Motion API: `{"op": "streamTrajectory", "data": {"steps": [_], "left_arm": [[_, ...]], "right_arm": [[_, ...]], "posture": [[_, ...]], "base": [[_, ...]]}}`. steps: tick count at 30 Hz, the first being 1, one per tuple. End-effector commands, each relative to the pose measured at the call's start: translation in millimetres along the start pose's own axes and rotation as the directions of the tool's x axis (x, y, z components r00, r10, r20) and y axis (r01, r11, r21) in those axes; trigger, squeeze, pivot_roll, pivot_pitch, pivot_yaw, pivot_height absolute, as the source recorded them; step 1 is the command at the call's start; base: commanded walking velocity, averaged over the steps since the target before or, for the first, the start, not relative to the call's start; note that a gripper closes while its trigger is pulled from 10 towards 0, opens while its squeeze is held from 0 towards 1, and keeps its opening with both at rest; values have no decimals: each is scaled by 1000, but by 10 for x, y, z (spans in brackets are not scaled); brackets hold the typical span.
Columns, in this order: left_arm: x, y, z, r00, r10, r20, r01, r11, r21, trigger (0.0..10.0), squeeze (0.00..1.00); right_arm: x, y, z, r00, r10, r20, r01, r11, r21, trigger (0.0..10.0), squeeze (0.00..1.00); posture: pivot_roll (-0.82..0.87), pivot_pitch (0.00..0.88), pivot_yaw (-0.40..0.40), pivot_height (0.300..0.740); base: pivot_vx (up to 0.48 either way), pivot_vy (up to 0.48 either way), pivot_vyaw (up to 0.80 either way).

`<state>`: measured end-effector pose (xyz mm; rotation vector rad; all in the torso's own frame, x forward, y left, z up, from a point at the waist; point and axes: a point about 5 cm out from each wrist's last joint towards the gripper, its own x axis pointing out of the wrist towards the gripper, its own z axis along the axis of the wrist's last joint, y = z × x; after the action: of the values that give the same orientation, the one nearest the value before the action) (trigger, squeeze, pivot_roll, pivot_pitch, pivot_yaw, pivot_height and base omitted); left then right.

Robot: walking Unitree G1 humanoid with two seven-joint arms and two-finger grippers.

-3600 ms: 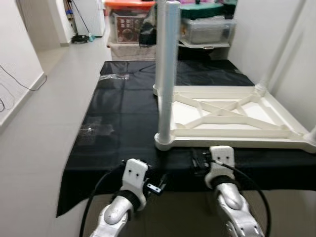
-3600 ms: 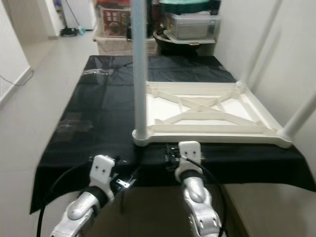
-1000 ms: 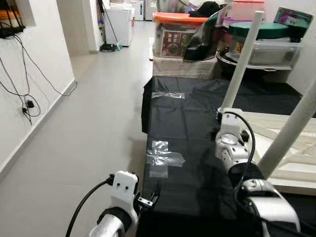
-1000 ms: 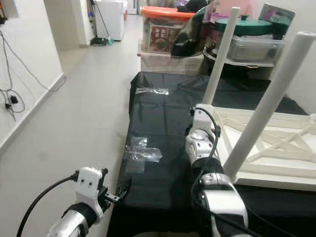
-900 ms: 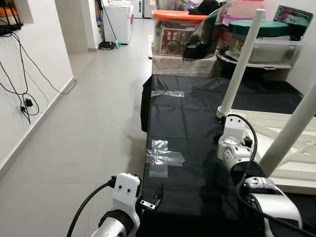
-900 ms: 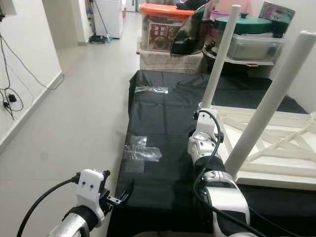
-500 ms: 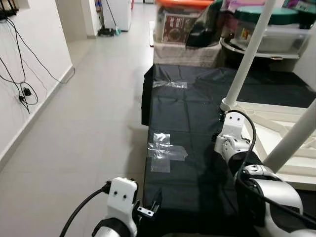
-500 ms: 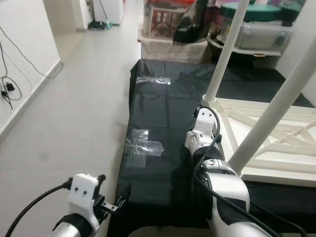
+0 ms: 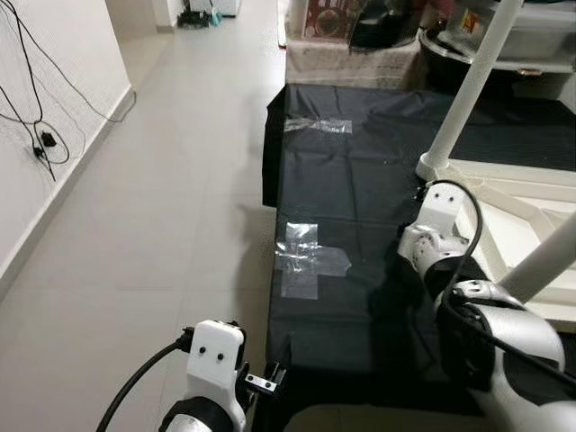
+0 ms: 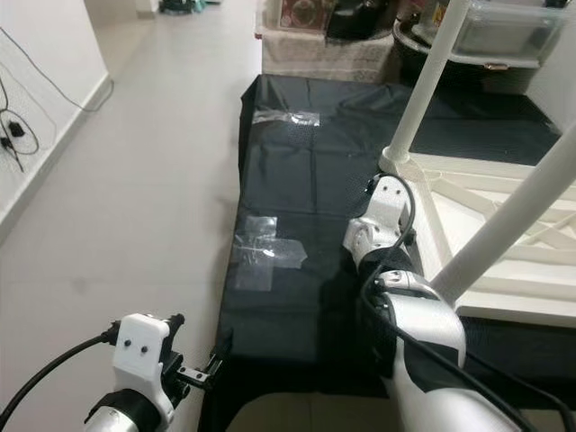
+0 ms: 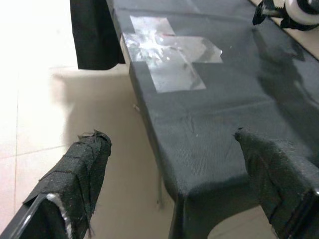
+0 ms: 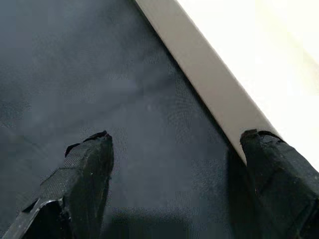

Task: Building children table

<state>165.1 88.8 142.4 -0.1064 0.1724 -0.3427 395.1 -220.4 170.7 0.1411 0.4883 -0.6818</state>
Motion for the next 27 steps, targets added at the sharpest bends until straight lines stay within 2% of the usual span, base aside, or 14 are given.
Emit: {"op": "streamTrajectory", "data": {"steps": [1,2,3,4,5,7,8,9,11,14,18,20,24,27], "left_arm": [[-32,-176,-26,998,-60,-20,59,997,-56,10000,0],[-31,-174,-26,998,-60,-22,59,997,-57,10000,0],[-31,-173,-27,998,-60,-25,59,997,-57,10000,0],[-31,-173,-27,998,-60,-25,59,997,-57,10000,0],[-29,-173,-31,998,-61,-30,59,997,-58,10000,0],[-29,-173,-31,998,-61,-30,59,997,-58,10000,0],[-26,-172,-37,997,-62,-35,60,997,-58,10000,0],[-26,-172,-37,997,-62,-35,60,997,-58,10000,0],[-21,-169,-39,997,-63,-44,61,996,-59,10000,0],[-18,-167,-35,997,-65,-50,62,996,-59,10000,0],[-10,-170,-32,996,-66,-52,63,996,-60,10000,0],[-7,-171,-32,996,-66,-53,63,996,-60,10000,0],[-4,-173,-27,996,-67,-52,64,996,-64,10000,0],[-4,-173,-26,996,-67,-52,63,996,-64,10000,0]], "right_arm": [[47,-103,-28,998,-46,-35,46,999,7,6549,0],[46,-99,-40,998,-42,-42,42,999,2,7294,0],[37,-69,-31,999,-17,-34,17,1000,3,10000,0],[37,-69,-31,999,-17,-34,17,1000,3,10000,0],[-17,57,19,997,77,-15,-77,997,5,10000,0],[-17,57,19,997,77,-15,-77,997,5,10000,0],[-92,198,84,985,171,8,-171,985,12,10000,0],[-92,198,84,985,171,8,-171,985,12,10000,0],[-246,405,295,952,288,100,-291,957,13,10000,0],[-320,458,448,936,305,178,-311,950,10,10000,0],[-337,404,591,926,241,291,-235,970,-57,10000,0],[-332,385,607,924,226,309,-214,974,-75,10000,0],[-210,217,495,953,97,286,-60,989,-133,10000,0],[-179,172,451,963,56,264,-21,991,-132,10000,0]], "posture": [[77,211,-77,740],[77,211,-77,740],[78,209,-78,740],[78,209,-78,740],[80,209,-78,740],[80,209,-78,740],[79,207,-76,740],[79,207,-76,740],[79,205,-75,740],[76,205,-73,740],[79,203,-79,740],[79,203,-79,740],[74,205,-75,740],[76,208,-75,740]], "base": [[0,0,0],[0,0,0],[0,0,0],[0,0,0],[0,0,0],[0,0,0],[0,0,0],[0,0,0],[0,0,0],[0,0,0],[0,0,0],[0,0,0],[0,0,0],[0,0,0]]}}
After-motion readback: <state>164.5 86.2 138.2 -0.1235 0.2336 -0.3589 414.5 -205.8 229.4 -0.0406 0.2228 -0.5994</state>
